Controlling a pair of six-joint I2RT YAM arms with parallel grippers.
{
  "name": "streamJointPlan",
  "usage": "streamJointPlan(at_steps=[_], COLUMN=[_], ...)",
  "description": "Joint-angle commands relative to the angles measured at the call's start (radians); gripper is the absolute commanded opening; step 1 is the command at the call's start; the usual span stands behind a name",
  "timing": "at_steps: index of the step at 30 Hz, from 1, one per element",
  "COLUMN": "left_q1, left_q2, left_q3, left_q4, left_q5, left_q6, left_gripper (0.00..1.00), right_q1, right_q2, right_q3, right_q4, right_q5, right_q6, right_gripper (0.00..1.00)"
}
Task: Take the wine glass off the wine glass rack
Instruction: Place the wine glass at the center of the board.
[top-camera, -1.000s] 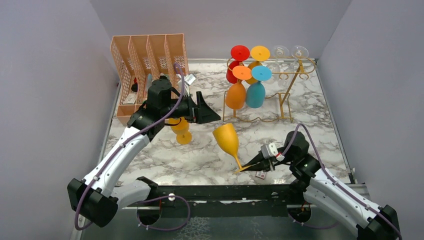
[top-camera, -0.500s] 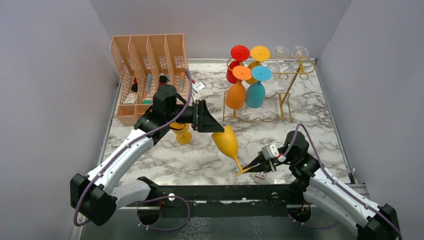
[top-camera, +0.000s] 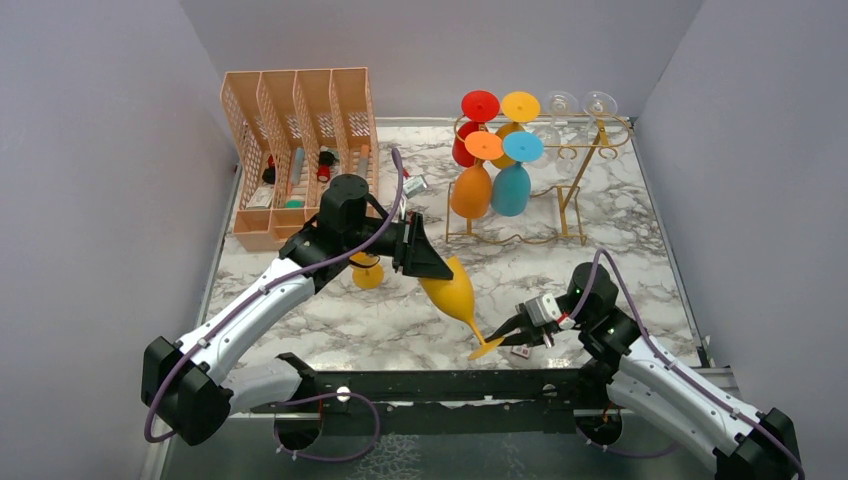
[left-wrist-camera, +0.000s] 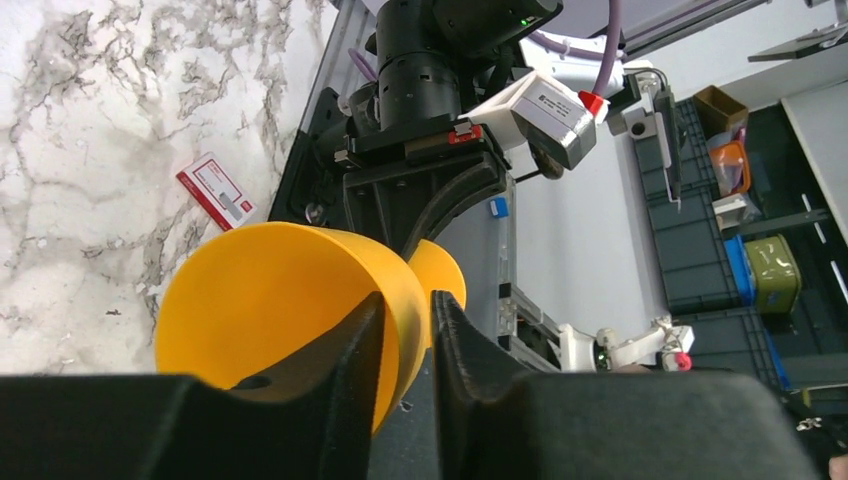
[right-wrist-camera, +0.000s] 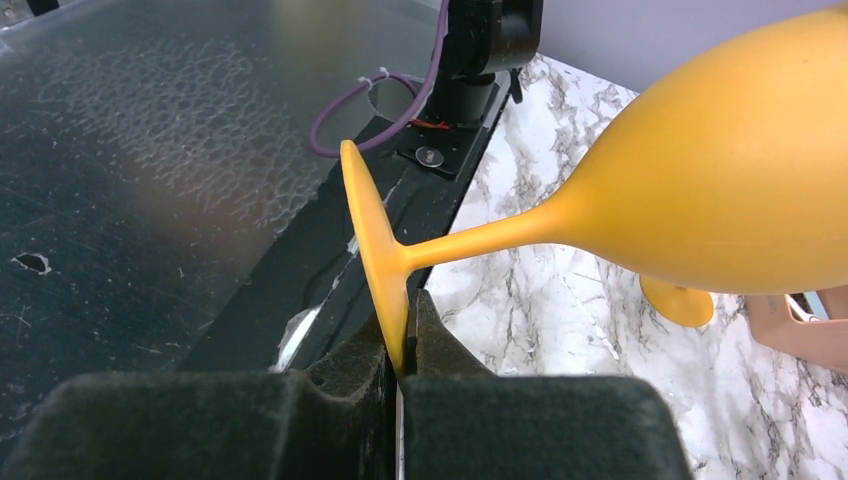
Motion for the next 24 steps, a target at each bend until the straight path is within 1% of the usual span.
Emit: streamJointPlan(at_steps=[1, 3, 5, 7, 8, 11, 13, 17, 19, 20, 21, 24], left_q1=[-0.008, -0.008, -0.008, -0.008, -0.008, -0.009, -0.008, -0.009, -0.008, -0.009, -0.008, -0.008], left_q2=[-0.023, -0.029, -0.039, -0.048, -0.053, -0.061, -0.066, -0.072, -0.077, -0.081, -0.084, -0.087], left_q3=[0.013, 0.019, 0.022, 0.027, 0.031, 0.044, 0.068, 0.114, 0.117, 0.114, 0.113, 0.117], left_q4=[-0.027, -0.044, -0.048, -0.053, -0.058, -0.078, -0.112, -0.227, -0.247, -0.254, -0.260, -0.282], left_q5=[0.047, 0.045, 0.042, 0.036, 0.036, 0.040, 0.027, -0.036, -0.061, -0.073, -0.086, -0.117], left_q6=[0.051, 0.059, 0.064, 0.072, 0.076, 0.097, 0.126, 0.211, 0.222, 0.227, 0.231, 0.239], left_gripper=[0.22, 0.15, 0.11, 0.03, 0.00, 0.00, 0.00, 0.00, 0.00, 0.00, 0.00, 0.00], right_q1=[0.003, 0.003, 0.002, 0.003, 0.003, 0.003, 0.003, 0.003, 0.002, 0.002, 0.003, 0.003], right_q2=[0.002, -0.001, -0.005, -0.008, -0.009, -0.012, -0.014, -0.022, -0.023, -0.023, -0.024, -0.032], right_q3=[0.019, 0.020, 0.021, 0.021, 0.021, 0.027, 0.029, 0.028, 0.028, 0.028, 0.027, 0.029], right_q4=[-0.036, -0.042, -0.045, -0.049, -0.052, -0.072, -0.077, -0.075, -0.070, -0.069, -0.069, -0.068], right_q5=[0.051, 0.064, 0.073, 0.098, 0.116, 0.156, 0.169, 0.166, 0.164, 0.162, 0.162, 0.162], right_q6=[-0.028, -0.027, -0.030, -0.032, -0.034, -0.043, -0.047, -0.048, -0.048, -0.047, -0.046, -0.045], right_gripper=[0.01, 0.01, 0.02, 0.04, 0.06, 0.11, 0.20, 0.35, 0.40, 0.45, 0.48, 0.51])
